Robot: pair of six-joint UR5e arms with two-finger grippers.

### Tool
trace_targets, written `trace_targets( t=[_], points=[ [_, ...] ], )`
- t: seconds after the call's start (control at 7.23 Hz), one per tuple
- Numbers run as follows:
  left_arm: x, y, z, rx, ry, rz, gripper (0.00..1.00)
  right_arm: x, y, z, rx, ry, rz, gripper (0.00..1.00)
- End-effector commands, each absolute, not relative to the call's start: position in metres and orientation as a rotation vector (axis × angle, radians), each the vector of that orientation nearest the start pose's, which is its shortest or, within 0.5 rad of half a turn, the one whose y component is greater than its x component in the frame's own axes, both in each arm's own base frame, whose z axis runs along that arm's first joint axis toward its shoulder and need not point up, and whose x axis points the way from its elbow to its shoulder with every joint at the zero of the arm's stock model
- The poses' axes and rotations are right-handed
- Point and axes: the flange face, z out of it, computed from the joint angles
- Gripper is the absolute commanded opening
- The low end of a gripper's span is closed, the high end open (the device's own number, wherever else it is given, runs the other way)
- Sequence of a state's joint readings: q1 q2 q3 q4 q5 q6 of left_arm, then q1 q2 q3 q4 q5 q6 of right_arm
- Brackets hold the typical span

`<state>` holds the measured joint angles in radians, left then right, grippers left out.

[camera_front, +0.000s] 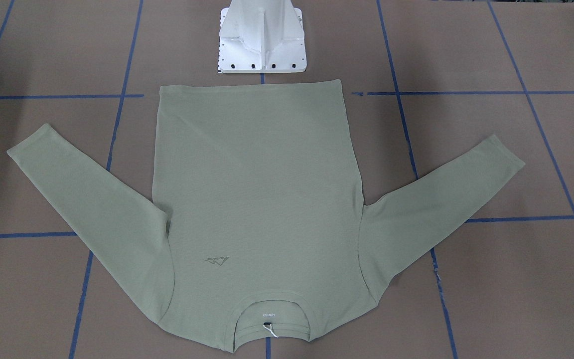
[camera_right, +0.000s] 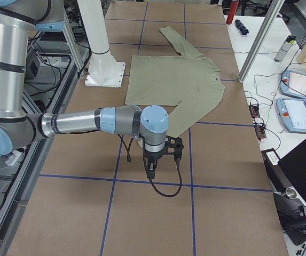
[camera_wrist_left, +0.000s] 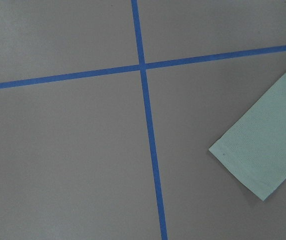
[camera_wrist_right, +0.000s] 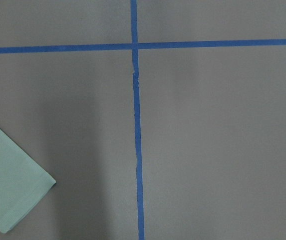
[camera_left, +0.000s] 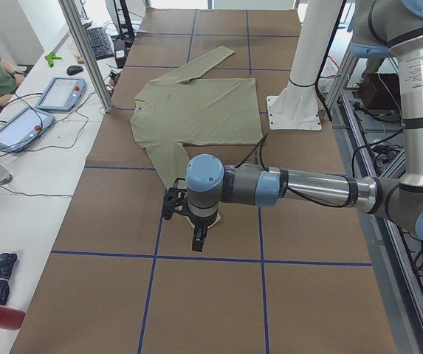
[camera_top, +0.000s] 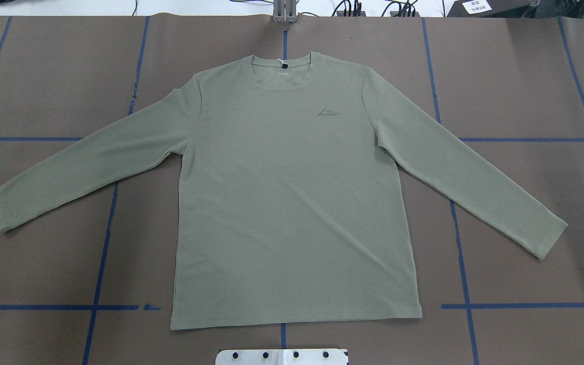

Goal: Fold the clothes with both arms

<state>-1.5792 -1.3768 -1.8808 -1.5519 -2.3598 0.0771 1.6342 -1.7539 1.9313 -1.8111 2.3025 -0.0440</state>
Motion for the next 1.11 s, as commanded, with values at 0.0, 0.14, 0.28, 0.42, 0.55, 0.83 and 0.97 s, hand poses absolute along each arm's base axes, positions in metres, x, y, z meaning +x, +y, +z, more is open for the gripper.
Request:
trace_targets(
  t=[0.0, 0.14, 0.28, 0.42, 0.55, 0.83, 0.97],
  points=[
    [-0.065, -0.420, 0.589, 0.170, 0.774, 0.124, 1.00, 0.078, -0.410, 0.555, 0.050, -0.747, -0.017, 1.00],
    [-0.066, -0.423, 0.574, 0.249, 0.771, 0.157, 1.00, 0.068, -0.420, 0.539, 0.118, -0.775, -0.057, 1.00],
    [-0.066, -0.428, 0.568, 0.336, 0.759, 0.188, 1.00, 0.066, -0.437, 0.530, 0.195, -0.769, -0.093, 1.00],
    [-0.066, -0.441, 0.556, 0.440, 0.757, 0.224, 1.00, 0.065, -0.439, 0.530, 0.261, -0.781, -0.124, 1.00],
    [-0.067, -0.443, 0.543, 0.574, 0.747, 0.277, 1.00, 0.061, -0.432, 0.537, 0.282, -0.851, -0.139, 1.00],
    [-0.067, -0.440, 0.547, 0.639, 0.759, 0.250, 1.00, 0.057, -0.407, 0.550, 0.306, -0.908, -0.119, 1.00],
    [-0.067, -0.438, 0.547, 0.640, 0.760, 0.248, 1.00, 0.045, -0.402, 0.545, 0.279, -0.946, 0.008, 1.00]
  ],
)
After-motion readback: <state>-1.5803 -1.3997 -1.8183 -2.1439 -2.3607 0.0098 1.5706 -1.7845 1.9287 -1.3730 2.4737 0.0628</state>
